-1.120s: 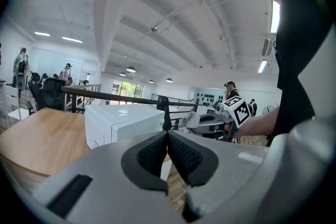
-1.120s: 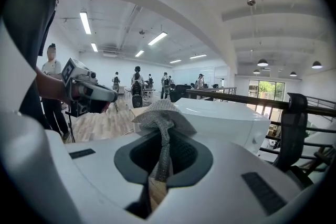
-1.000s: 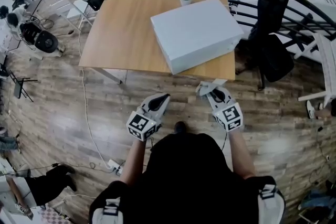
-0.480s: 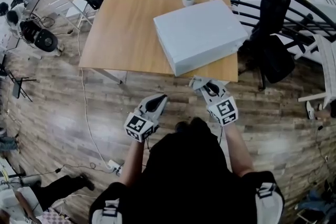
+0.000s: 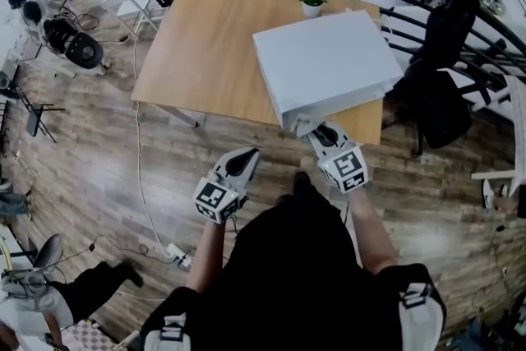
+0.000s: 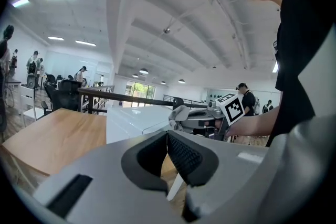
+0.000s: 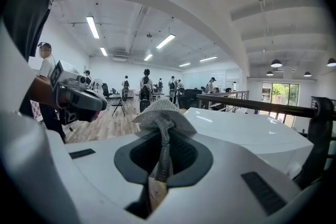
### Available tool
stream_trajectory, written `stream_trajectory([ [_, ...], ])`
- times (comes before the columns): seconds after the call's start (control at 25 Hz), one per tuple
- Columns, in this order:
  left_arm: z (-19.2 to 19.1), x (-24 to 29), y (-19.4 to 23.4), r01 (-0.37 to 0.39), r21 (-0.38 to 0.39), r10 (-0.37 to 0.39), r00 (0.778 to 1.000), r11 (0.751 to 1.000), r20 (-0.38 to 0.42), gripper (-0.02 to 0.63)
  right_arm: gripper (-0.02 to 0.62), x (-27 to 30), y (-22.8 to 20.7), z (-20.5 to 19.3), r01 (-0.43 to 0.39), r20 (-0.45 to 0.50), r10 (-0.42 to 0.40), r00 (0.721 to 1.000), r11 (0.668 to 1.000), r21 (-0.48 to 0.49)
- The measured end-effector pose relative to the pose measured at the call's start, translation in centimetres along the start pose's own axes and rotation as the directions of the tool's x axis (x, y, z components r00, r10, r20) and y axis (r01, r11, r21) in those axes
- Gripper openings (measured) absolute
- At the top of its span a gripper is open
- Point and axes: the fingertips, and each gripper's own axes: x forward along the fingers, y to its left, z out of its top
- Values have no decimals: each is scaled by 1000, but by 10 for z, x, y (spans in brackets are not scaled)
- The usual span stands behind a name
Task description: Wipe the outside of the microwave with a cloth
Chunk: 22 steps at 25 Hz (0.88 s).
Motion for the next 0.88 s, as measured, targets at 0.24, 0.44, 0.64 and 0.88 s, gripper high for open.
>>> stream_trajectory([
  [0.24, 17, 21, 12, -50, -5, 50, 999, 999, -7, 3, 18, 34, -9, 18, -83, 15, 84, 996, 996, -31],
  [0.44, 21, 33, 13, -91, -23, 90, 996, 996, -19, 3, 18, 53, -18, 24, -129, 13, 130, 991, 991, -39],
  [0.64, 19, 39, 16, -135, -38, 133, 991, 990, -32, 3, 18, 73, -24, 21, -159, -12, 159, 987, 986, -54],
  [0.88, 20, 44, 18, -158, -11, 158, 987, 987, 0, 3, 18, 88, -23, 15, -186, -36, 184, 982, 980, -65],
])
